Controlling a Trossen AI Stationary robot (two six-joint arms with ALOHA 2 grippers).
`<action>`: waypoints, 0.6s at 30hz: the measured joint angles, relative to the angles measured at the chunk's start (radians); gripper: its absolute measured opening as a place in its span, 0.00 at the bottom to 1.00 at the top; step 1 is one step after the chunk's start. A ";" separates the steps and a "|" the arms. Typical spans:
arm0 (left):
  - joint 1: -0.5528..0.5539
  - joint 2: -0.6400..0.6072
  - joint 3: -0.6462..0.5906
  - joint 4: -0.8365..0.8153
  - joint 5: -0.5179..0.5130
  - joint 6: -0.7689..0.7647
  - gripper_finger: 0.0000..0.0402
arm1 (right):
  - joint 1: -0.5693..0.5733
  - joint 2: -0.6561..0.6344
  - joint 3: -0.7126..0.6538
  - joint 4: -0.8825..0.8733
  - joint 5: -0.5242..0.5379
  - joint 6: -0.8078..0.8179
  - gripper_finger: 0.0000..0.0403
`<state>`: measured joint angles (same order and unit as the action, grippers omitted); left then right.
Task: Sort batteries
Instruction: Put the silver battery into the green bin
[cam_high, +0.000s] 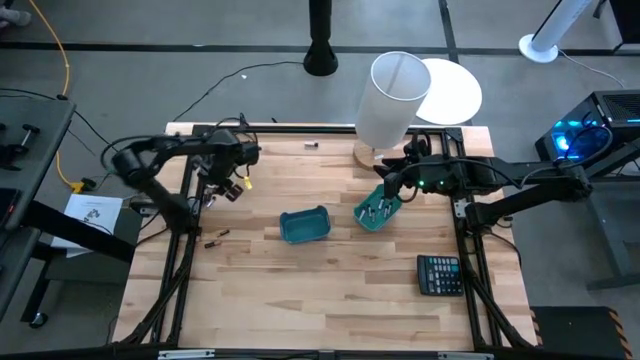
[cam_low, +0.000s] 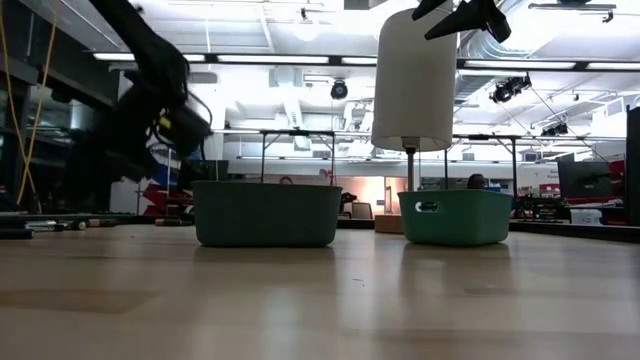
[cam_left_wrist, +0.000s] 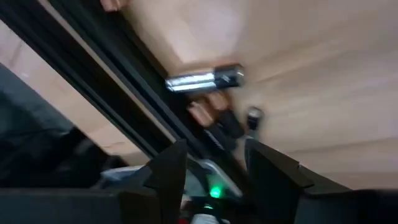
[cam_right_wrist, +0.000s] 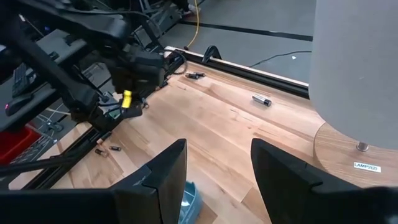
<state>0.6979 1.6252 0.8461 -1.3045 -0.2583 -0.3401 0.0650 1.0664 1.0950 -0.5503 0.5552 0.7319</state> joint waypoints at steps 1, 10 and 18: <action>0.008 0.032 0.002 0.000 -0.015 0.024 0.38 | 0.000 0.000 0.000 0.000 -0.003 0.000 0.43; 0.014 0.251 0.002 0.029 -0.104 0.240 0.38 | 0.001 0.000 0.000 0.001 -0.009 0.003 0.43; -0.001 0.260 0.043 0.101 -0.131 0.453 0.38 | 0.001 0.000 0.000 0.002 -0.009 0.003 0.43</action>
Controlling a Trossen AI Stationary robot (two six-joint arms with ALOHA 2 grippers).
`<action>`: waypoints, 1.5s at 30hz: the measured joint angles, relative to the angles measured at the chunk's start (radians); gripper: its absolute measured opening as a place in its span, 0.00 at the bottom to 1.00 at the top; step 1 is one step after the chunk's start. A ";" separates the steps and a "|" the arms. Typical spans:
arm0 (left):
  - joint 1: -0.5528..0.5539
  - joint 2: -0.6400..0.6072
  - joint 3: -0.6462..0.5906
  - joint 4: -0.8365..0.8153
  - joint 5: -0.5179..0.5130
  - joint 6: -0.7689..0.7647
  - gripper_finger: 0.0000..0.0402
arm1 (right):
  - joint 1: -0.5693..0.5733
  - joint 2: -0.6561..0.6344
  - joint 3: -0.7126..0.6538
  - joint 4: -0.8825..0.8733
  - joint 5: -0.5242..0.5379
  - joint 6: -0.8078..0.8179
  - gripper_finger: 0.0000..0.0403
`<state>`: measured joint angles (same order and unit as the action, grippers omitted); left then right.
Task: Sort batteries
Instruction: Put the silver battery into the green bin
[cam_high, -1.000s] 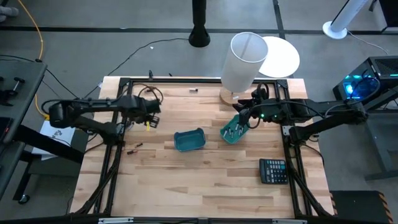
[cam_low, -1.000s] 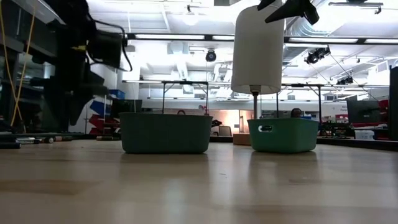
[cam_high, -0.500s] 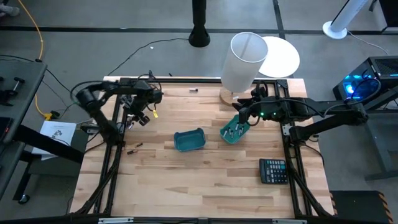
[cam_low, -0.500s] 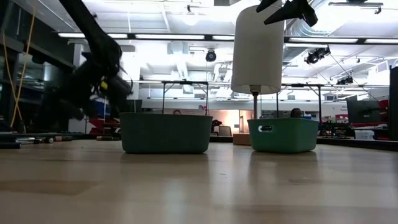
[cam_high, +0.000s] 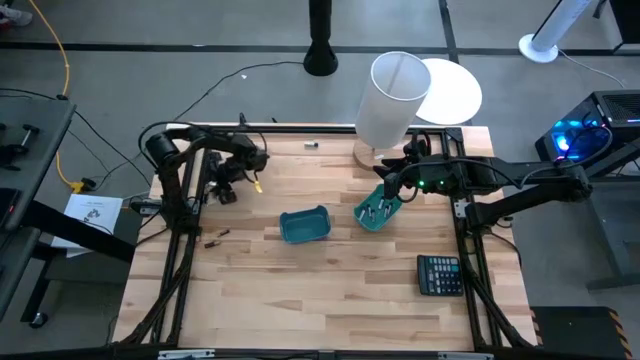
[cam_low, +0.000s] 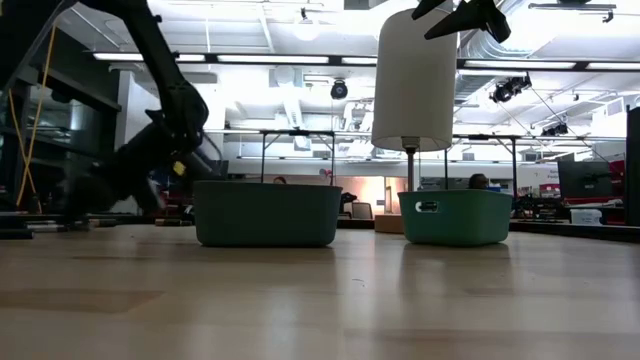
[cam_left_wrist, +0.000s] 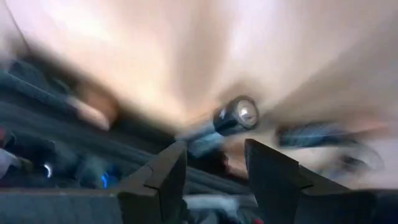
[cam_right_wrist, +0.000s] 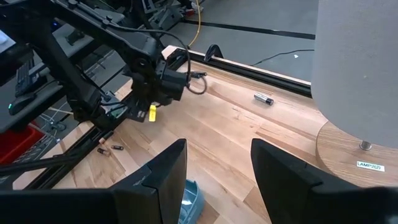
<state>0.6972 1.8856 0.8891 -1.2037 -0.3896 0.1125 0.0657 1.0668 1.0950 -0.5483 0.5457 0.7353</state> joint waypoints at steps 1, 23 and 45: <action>-0.004 0.001 0.016 0.012 0.009 0.026 0.38 | 0.000 0.000 0.000 0.001 0.000 0.000 0.43; -0.028 -0.013 0.072 0.073 0.130 0.016 0.08 | 0.002 0.000 0.000 0.001 -0.002 0.024 0.43; -0.531 -0.208 0.211 1.162 0.485 -0.352 0.08 | 0.002 0.000 0.000 0.068 0.011 0.023 0.43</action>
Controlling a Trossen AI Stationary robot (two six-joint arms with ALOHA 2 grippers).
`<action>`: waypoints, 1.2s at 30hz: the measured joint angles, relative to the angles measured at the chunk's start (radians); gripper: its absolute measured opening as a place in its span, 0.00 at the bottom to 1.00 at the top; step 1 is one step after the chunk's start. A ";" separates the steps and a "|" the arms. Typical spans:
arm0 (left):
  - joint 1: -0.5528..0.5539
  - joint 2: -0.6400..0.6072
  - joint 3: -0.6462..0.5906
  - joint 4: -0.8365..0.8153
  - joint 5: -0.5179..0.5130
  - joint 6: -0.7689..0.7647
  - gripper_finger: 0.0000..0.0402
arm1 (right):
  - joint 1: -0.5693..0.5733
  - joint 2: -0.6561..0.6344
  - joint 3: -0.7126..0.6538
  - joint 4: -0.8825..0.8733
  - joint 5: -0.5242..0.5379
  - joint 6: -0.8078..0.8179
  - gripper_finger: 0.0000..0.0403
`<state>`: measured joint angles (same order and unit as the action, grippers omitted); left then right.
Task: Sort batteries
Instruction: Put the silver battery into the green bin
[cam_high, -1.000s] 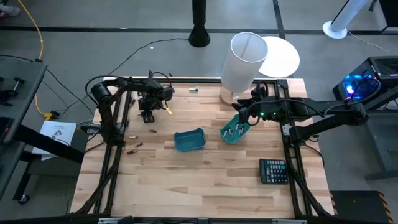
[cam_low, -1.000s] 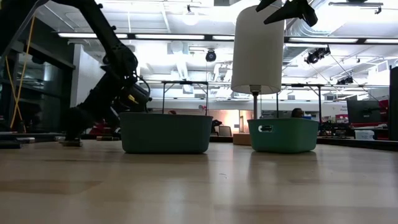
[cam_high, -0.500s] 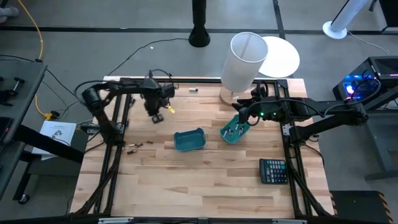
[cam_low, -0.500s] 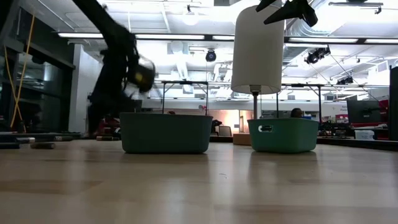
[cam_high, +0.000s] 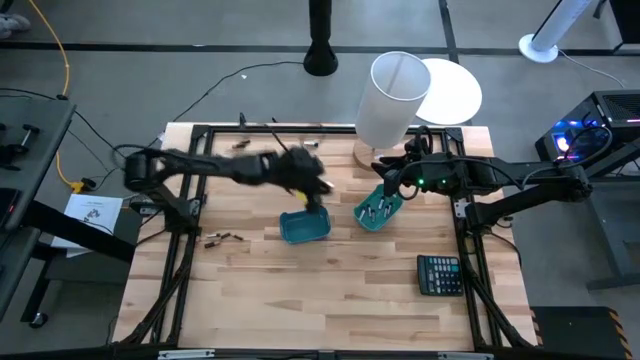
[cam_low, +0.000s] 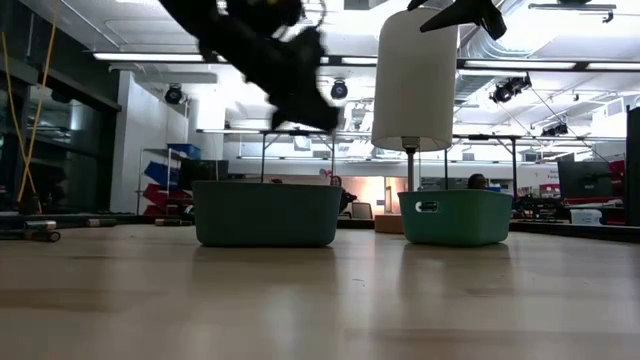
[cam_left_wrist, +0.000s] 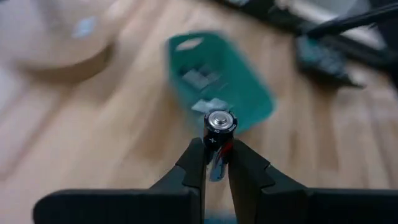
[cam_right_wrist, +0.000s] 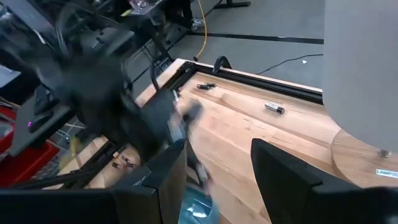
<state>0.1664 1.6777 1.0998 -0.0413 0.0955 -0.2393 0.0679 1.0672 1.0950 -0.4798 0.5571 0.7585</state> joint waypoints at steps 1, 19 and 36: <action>-0.030 0.042 -0.001 0.082 -0.003 -0.012 0.08 | 0.000 0.000 0.000 0.005 0.000 -0.001 0.43; -0.099 0.293 0.330 0.086 -0.030 0.035 0.46 | -0.002 0.000 0.000 0.013 0.000 -0.012 0.43; -0.091 -0.351 -0.071 -0.462 -0.265 -0.077 0.50 | -0.003 0.000 0.001 -0.040 -0.065 -0.009 0.43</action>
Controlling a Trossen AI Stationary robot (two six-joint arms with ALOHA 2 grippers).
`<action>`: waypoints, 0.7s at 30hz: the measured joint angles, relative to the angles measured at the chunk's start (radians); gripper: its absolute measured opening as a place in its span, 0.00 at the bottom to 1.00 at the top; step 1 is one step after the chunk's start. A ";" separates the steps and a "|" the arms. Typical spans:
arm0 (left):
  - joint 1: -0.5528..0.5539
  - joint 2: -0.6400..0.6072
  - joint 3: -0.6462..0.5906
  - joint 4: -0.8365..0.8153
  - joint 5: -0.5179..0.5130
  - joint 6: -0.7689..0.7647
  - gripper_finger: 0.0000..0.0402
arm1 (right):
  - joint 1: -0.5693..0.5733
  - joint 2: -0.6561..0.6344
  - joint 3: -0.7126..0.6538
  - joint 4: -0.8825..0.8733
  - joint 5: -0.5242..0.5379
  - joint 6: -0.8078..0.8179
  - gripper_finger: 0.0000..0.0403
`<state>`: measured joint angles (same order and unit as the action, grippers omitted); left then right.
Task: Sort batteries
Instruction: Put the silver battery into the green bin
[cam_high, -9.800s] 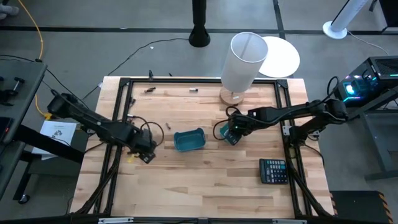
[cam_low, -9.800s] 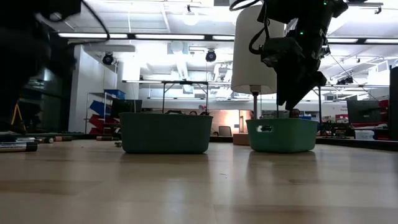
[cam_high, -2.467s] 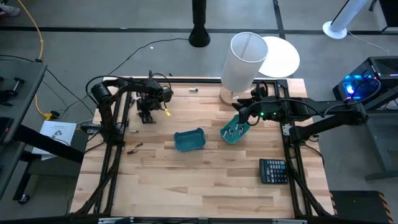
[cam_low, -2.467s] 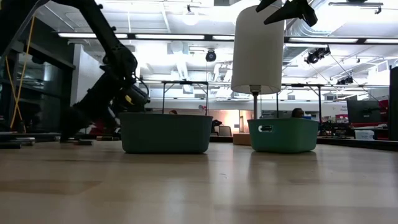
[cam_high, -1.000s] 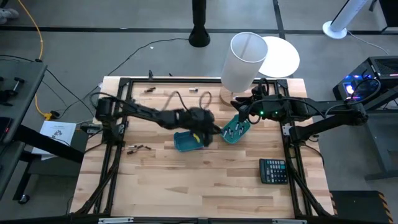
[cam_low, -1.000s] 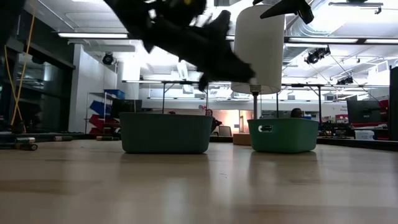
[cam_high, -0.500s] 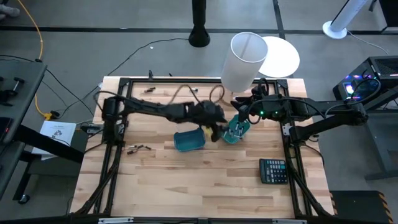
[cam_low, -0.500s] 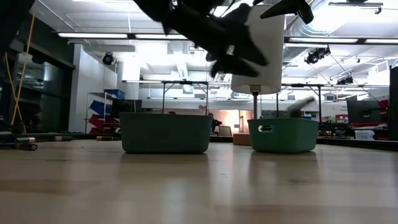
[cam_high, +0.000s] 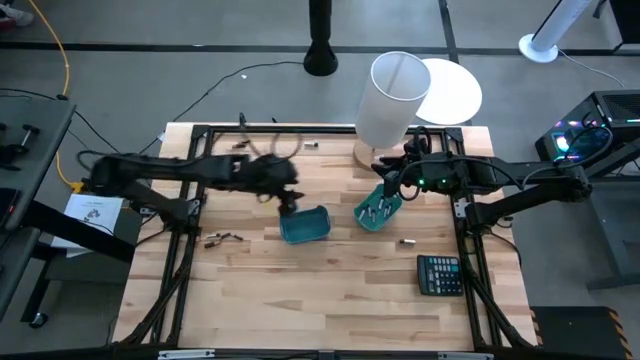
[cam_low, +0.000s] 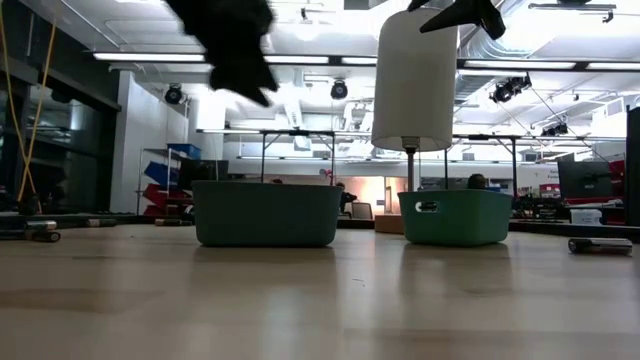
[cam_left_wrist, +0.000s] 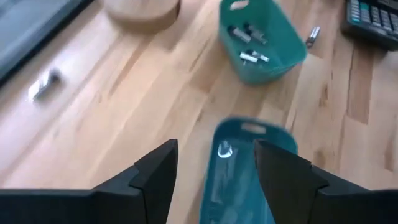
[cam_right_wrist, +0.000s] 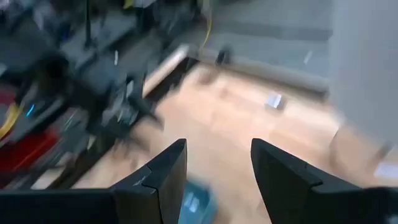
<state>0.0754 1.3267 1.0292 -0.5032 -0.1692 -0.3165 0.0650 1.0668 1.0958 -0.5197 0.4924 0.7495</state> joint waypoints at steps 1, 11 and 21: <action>-0.005 -0.035 -0.037 0.001 -0.001 -0.035 0.50 | 0.002 0.000 0.000 -0.049 -0.059 0.025 0.43; -0.057 -0.174 -0.274 0.066 -0.027 -0.283 0.50 | 0.230 0.045 -0.210 -0.475 -0.453 0.377 0.43; -0.058 -0.175 -0.277 0.143 -0.028 -0.275 0.50 | 0.309 0.179 -0.503 -0.097 -0.479 0.356 0.43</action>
<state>0.0177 1.1515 0.7525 -0.3606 -0.1970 -0.5911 0.3737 1.2462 0.5930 -0.6163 0.0132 1.1053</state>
